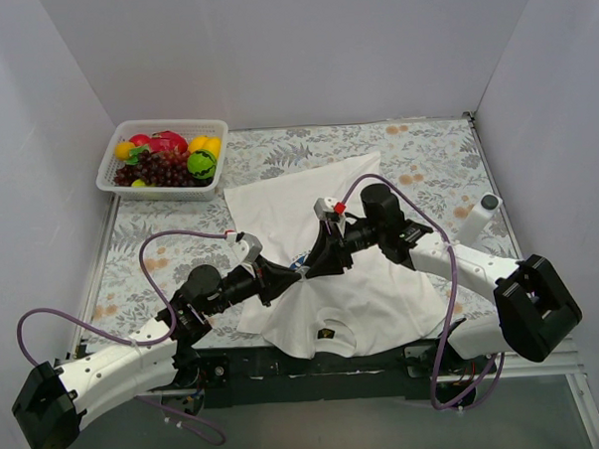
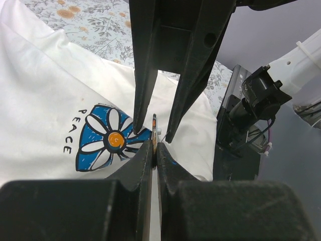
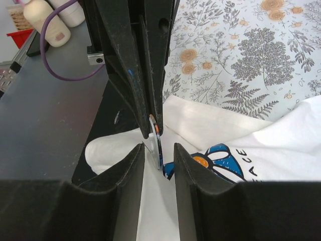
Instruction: Pin the brooch onto the clothing
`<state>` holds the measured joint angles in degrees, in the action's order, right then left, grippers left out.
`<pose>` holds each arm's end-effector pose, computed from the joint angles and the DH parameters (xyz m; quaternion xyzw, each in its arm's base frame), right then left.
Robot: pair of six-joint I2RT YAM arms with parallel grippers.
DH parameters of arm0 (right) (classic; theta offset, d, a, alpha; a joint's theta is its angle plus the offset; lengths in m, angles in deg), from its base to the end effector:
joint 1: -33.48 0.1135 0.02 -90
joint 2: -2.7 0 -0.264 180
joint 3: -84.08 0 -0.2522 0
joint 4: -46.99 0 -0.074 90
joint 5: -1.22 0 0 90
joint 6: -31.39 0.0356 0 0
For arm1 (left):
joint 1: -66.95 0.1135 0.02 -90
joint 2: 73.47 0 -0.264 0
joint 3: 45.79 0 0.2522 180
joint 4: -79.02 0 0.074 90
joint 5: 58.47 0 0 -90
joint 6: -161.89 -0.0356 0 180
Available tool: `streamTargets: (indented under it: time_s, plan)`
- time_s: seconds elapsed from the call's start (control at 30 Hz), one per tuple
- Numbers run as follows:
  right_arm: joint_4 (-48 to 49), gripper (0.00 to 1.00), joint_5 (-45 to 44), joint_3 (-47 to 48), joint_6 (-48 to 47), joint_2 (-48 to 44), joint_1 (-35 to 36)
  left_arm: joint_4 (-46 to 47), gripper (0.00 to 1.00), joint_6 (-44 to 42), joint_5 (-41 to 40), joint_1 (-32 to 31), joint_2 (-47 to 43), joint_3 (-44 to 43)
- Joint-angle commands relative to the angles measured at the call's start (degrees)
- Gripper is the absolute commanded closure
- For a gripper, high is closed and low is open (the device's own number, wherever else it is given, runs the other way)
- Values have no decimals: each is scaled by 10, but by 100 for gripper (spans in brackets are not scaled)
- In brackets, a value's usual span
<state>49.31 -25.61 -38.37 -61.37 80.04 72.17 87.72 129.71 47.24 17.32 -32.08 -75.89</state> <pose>0.2029 0.2032 0.2587 -0.5328 0.5328 0.5571 0.3491 0.1076 -0.1414 0.2338 0.0430 0.7210 -0.6103 0.3253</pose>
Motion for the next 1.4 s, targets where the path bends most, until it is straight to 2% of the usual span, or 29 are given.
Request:
streamTargets:
  time_s: [0.0,0.17,0.5,1.03,1.37]
  plan:
    - [12,63,15,31,6,8,-2,4,100,-9,10,1,-9,-19]
    - [11,64,15,27,6,11,-1,5,100,-6,9,1,-8,-19]
    - [8,75,13,18,11,19,-2,5,100,-6,9,1,-9,-20]
    - [13,76,-28,17,43,31,5,25,100,-4,22,1,17,-26]
    - [40,88,-54,14,76,36,7,24,100,-3,25,1,16,-26]
